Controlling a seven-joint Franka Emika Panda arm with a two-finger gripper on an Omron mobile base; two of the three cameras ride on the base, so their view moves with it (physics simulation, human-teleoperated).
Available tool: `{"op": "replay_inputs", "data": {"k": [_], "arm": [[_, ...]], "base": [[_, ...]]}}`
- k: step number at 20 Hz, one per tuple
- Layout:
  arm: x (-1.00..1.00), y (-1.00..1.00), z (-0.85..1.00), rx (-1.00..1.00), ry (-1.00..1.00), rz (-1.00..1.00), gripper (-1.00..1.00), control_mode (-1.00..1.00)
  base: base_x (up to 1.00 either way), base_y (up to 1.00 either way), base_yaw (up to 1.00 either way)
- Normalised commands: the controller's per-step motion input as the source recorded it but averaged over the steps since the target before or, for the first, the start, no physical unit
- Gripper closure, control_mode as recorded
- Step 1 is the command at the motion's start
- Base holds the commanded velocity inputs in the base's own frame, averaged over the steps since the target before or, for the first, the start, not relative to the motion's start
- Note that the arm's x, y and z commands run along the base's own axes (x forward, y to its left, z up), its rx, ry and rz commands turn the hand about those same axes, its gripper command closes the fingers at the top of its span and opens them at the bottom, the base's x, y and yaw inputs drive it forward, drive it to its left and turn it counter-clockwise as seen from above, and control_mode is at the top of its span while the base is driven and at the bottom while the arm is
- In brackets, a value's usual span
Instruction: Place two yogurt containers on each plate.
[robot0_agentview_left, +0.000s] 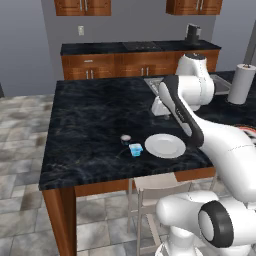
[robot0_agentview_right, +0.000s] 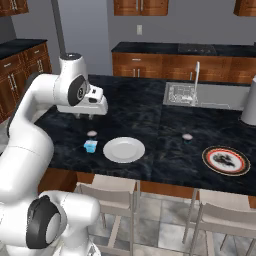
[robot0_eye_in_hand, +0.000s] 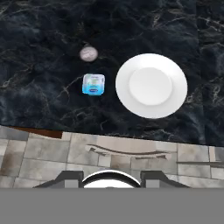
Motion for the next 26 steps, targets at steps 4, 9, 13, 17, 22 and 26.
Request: {"op": "replay_inputs", "data": {"k": [4, 9, 13, 17, 22, 26], "arm": [[-0.01, 0.0, -0.13, 0.0, -0.05, 0.0, -1.0, -1.0], [0.05, 0.16, -0.42, 0.0, -0.18, 0.0, -1.0, -1.0], [0.04, 0.42, -0.6, 0.02, -0.22, 0.01, -1.0, -1.0], [0.01, 0.46, -0.69, 0.0, -0.05, 0.01, -1.0, -1.0], [0.45, 0.18, -0.57, 0.0, 0.03, 0.0, -1.0, -1.0], [0.55, 0.01, -0.33, 0.0, 0.08, 0.0, -1.0, -1.0]], "base": [[0.0, 0.0, 0.0], [0.0, 0.0, 0.0], [0.0, 0.0, 0.0], [0.0, 0.0, 0.0], [0.0, 0.0, 0.0], [0.0, 0.0, 0.0]]}}
